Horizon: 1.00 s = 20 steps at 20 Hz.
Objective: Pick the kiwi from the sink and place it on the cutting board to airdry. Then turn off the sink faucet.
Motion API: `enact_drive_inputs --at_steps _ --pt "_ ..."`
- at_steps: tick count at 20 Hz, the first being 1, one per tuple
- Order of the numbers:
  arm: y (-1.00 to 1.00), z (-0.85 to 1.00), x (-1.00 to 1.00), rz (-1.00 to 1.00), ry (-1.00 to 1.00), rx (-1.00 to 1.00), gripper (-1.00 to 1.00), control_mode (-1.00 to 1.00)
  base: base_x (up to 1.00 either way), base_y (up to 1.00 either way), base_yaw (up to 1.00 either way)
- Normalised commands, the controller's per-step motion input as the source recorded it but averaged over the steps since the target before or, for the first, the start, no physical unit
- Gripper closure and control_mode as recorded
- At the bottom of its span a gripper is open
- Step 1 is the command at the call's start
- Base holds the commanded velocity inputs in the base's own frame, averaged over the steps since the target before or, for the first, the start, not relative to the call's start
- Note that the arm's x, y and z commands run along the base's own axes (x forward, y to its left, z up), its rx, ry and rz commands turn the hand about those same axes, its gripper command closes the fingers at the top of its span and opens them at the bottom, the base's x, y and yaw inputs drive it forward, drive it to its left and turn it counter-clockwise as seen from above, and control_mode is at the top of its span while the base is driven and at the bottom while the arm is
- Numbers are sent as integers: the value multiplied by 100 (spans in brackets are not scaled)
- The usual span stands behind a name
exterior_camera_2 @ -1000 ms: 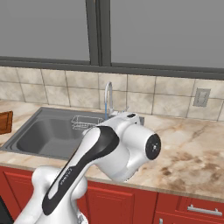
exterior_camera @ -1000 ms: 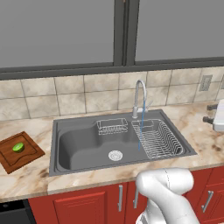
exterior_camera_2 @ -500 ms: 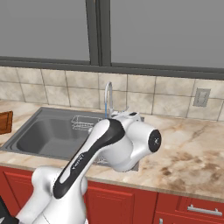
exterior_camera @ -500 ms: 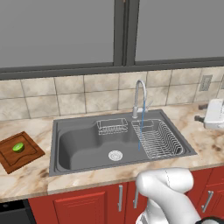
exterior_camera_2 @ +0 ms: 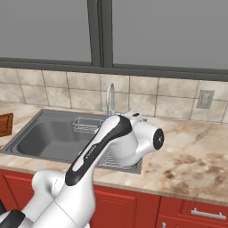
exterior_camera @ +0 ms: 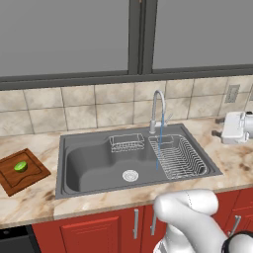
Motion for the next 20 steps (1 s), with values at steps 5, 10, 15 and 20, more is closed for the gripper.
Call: enact_drive_inputs --at_steps 5,10,15,20 --pt "0 -9 37 2 0 0 -100 -100 0 0 0" --pt "0 -10 34 0 0 0 -100 -100 0 0 0" --pt "0 -20 31 0 0 0 -100 -100 0 0 0" --pt "0 -19 31 0 0 0 -100 -100 0 0 0"
